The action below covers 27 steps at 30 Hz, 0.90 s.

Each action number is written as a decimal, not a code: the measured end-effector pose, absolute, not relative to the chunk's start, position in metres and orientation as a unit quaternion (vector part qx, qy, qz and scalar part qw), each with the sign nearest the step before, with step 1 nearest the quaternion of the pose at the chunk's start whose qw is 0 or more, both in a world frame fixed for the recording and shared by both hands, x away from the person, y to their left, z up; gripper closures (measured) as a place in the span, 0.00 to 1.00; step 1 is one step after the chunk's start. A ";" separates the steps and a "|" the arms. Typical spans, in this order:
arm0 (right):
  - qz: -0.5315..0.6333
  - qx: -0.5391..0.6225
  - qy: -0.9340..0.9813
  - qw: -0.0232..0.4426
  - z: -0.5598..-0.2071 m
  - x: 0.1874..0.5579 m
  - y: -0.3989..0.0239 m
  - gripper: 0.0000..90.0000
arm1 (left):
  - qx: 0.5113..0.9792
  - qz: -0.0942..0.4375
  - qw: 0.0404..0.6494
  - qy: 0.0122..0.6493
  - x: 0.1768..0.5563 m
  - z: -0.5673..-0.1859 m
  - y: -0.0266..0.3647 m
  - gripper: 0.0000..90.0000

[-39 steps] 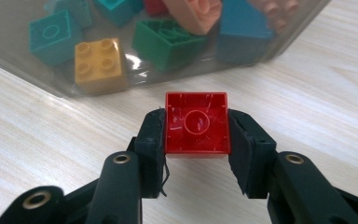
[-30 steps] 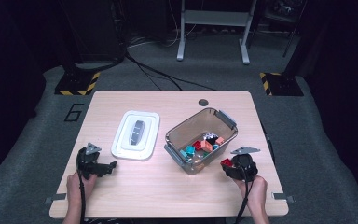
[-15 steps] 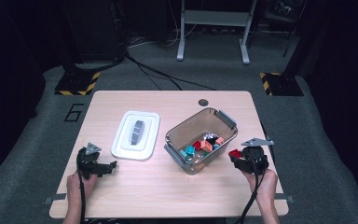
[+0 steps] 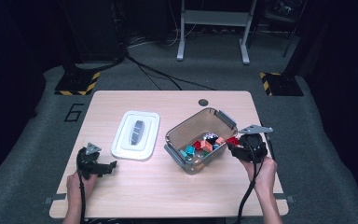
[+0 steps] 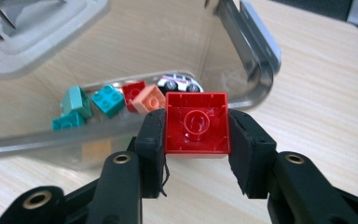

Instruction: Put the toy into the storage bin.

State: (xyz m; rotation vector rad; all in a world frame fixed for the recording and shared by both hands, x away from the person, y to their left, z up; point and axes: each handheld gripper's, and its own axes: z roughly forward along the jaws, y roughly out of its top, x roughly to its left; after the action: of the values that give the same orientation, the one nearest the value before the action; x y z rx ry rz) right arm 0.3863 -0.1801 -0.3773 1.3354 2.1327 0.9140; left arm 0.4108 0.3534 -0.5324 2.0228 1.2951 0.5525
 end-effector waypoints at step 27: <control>0.301 0.465 0.810 0.193 -0.382 0.417 -0.141 0.66 | 0.774 0.211 0.332 0.496 0.411 -0.532 0.353 0.00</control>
State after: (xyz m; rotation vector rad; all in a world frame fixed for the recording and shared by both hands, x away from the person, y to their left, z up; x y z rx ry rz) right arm 0.4174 -0.1407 -0.3824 1.3048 2.2736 0.8438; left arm 0.4108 0.3534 -0.5324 2.0222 1.2953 0.5525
